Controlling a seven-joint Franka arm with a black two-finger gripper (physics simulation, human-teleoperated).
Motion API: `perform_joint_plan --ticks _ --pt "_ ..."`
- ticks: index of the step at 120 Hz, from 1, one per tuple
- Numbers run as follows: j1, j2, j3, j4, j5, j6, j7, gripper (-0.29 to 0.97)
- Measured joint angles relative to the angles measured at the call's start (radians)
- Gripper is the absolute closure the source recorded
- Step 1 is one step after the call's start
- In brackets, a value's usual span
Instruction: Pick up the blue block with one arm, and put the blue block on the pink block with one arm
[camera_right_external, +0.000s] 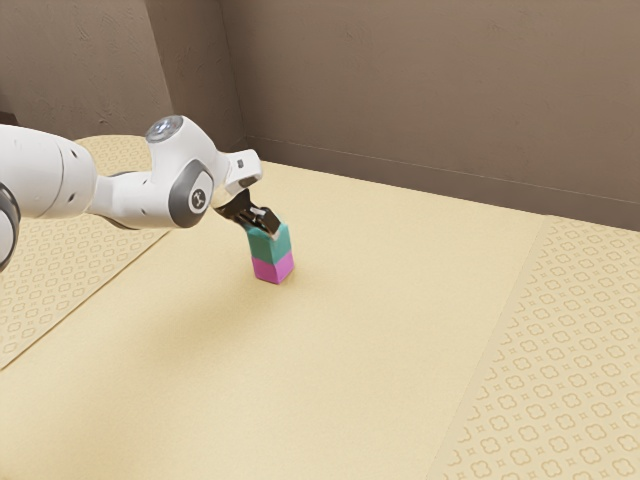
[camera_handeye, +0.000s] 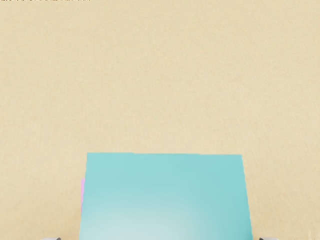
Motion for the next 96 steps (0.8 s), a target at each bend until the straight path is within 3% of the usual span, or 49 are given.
perform_joint_plan --ticks 24,61,96 --pt "0.000 -0.043 0.000 -0.003 0.003 -0.020 0.005 0.05" --pt "0.001 -0.118 0.029 0.163 0.029 -0.399 -0.007 0.01" --pt "0.000 -0.110 0.029 0.205 0.062 -0.532 -0.017 0.00"
